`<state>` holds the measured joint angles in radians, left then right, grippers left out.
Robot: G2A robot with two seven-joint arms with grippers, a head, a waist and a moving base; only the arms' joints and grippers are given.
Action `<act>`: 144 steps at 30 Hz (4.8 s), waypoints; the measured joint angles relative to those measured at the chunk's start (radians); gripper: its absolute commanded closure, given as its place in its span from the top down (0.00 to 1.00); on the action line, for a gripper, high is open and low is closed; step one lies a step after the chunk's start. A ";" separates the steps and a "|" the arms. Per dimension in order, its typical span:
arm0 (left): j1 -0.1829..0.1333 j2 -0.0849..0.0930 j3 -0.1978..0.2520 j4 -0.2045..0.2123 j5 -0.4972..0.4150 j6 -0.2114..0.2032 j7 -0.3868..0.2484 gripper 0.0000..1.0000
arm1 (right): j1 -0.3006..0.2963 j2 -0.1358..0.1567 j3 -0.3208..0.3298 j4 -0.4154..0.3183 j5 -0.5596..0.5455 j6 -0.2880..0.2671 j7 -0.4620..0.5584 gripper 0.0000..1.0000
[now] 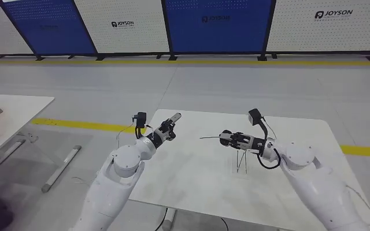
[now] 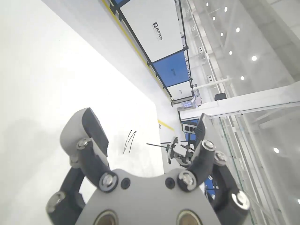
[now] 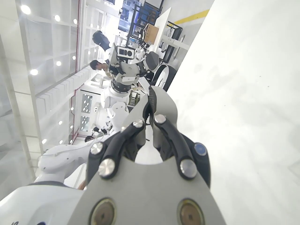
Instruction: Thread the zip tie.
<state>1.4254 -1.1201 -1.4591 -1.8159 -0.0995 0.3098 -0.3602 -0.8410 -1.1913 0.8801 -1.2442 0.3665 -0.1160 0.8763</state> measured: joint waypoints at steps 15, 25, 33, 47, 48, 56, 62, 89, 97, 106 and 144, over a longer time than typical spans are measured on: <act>-0.001 -0.001 0.014 0.049 -0.110 -0.028 -0.105 1.00 | -0.030 -0.036 -0.035 0.034 0.091 -0.137 -0.096 0.00; 0.009 -0.004 0.035 0.096 -0.212 -0.090 -0.189 1.00 | -0.006 -0.082 -0.108 0.127 0.137 -0.206 -0.127 0.00; 0.009 -0.004 0.035 0.096 -0.212 -0.089 -0.190 1.00 | -0.006 -0.082 -0.108 0.127 0.136 -0.206 -0.127 0.00; 0.010 -0.004 0.037 0.097 -0.214 -0.094 -0.189 1.00 | -0.006 -0.082 -0.108 0.127 0.137 -0.206 -0.127 0.00; 0.012 -0.004 0.040 0.101 -0.215 -0.104 -0.191 1.00 | -0.011 -0.083 -0.106 0.123 0.136 -0.206 -0.134 0.00; 0.001 0.000 0.088 0.136 -0.228 -0.160 -0.320 1.00 | -0.056 -0.096 -0.089 0.094 0.103 -0.224 -0.216 0.00; -0.006 -0.005 0.097 0.137 -0.250 -0.172 -0.273 1.00 | -0.059 -0.102 -0.088 0.093 0.086 -0.224 -0.242 0.00; -0.073 -0.023 0.151 0.165 -0.371 -0.199 -0.161 0.92 | -0.082 -0.106 -0.073 0.068 0.081 -0.190 -0.223 0.00; -0.119 -0.031 0.192 0.229 -0.373 -0.214 -0.138 0.01 | -0.082 -0.106 -0.073 0.068 0.081 -0.190 -0.223 0.00; -0.097 -0.023 0.177 0.244 -0.370 -0.258 -0.187 0.15 | -0.082 -0.106 -0.073 0.068 0.081 -0.190 -0.223 0.00; -0.074 -0.009 0.168 0.204 -0.388 -0.267 -0.208 0.31 | -0.082 -0.106 -0.073 0.068 0.081 -0.190 -0.223 0.00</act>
<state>1.3510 -1.1292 -1.2913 -1.6119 -0.4877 0.0427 -0.5681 -0.9230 -1.2971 0.8069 -1.1760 0.4474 -0.3056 0.6530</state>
